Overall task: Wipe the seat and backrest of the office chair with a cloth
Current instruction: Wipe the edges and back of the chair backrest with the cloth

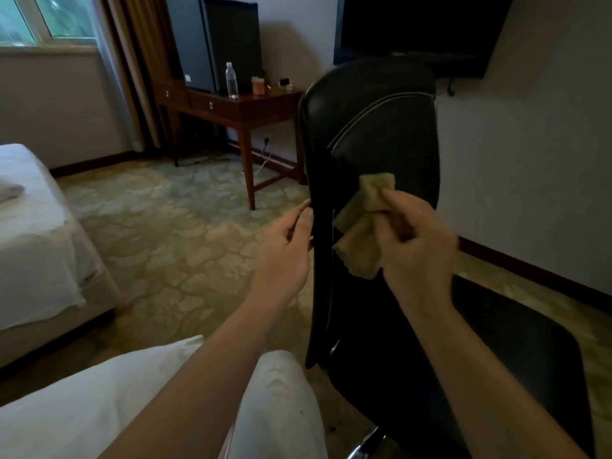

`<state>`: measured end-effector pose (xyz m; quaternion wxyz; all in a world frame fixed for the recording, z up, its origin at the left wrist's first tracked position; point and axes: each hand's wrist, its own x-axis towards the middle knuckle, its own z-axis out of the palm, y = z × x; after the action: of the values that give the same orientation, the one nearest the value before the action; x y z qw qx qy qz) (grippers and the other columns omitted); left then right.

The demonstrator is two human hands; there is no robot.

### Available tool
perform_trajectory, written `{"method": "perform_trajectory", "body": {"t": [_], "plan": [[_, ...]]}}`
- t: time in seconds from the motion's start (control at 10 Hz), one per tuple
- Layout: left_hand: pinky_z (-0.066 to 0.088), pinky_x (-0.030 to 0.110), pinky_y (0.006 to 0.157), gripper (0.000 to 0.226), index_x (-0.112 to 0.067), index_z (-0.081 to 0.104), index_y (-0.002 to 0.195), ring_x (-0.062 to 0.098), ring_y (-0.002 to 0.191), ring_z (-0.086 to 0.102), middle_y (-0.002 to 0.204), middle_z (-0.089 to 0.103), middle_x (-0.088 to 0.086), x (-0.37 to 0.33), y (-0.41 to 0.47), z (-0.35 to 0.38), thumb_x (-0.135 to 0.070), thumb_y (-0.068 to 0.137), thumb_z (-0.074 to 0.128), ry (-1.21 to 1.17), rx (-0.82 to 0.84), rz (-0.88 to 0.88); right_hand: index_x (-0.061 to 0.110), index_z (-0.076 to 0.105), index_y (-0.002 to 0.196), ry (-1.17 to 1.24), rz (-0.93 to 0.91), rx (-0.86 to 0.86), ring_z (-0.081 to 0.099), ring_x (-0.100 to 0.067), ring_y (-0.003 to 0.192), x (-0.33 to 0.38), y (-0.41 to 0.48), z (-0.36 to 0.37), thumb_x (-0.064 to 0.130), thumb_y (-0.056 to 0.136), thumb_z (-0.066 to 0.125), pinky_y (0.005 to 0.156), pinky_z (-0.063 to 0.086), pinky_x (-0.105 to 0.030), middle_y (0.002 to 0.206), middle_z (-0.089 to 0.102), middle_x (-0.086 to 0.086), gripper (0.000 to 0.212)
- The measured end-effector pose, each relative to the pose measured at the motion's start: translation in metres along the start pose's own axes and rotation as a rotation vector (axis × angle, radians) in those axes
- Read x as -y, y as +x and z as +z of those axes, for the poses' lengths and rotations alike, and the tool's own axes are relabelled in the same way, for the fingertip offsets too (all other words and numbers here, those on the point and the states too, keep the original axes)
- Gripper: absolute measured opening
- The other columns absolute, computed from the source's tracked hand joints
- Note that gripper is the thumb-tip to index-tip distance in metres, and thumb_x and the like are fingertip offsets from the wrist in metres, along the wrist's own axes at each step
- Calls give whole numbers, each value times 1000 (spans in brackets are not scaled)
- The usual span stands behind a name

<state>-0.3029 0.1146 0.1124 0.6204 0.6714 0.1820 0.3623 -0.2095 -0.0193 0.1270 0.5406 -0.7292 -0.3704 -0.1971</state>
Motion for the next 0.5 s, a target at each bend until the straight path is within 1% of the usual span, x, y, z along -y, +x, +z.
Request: {"method": "perform_trajectory", "body": {"t": [0.1, 0.2, 0.3, 0.4, 0.5], "plan": [[53, 42, 105, 34, -26, 66, 134, 9, 117, 67, 122, 73, -10, 2, -7, -1, -33, 109, 43, 1, -8, -7, 16, 53, 139, -175, -75, 122, 47, -17, 124, 1, -9, 24, 14, 91, 65, 104, 45, -33, 138, 49, -4, 49], [54, 43, 103, 31, -29, 67, 131, 9, 116, 68, 120, 74, -10, 2, -10, -4, -35, 107, 47, -2, 3, -1, 16, 52, 140, -215, -126, 89, 46, -14, 119, -5, -19, 27, 16, 95, 59, 99, 41, -19, 137, 46, -7, 46], [56, 41, 100, 32, -25, 70, 127, 8, 111, 70, 114, 76, -10, -2, -9, -5, -39, 105, 51, 11, 9, 4, 11, 57, 136, -169, -165, 82, 46, 0, 112, -5, -19, 23, 17, 97, 55, 94, 38, -5, 131, 49, -7, 39], [58, 42, 96, 34, -20, 71, 125, 11, 106, 72, 110, 77, -6, -5, -5, -6, -40, 104, 53, 0, 22, -7, 4, 61, 130, -213, -318, 82, 48, 1, 110, -5, -18, 18, 22, 98, 54, 92, 43, -10, 124, 53, -8, 37], [59, 42, 94, 37, -19, 72, 124, 11, 106, 73, 109, 77, -5, -4, -3, -7, -42, 103, 54, 3, 20, -8, 9, 58, 132, -242, -416, 102, 49, -7, 114, -7, -19, 23, 24, 97, 53, 95, 45, -17, 127, 51, 2, 39]]}}
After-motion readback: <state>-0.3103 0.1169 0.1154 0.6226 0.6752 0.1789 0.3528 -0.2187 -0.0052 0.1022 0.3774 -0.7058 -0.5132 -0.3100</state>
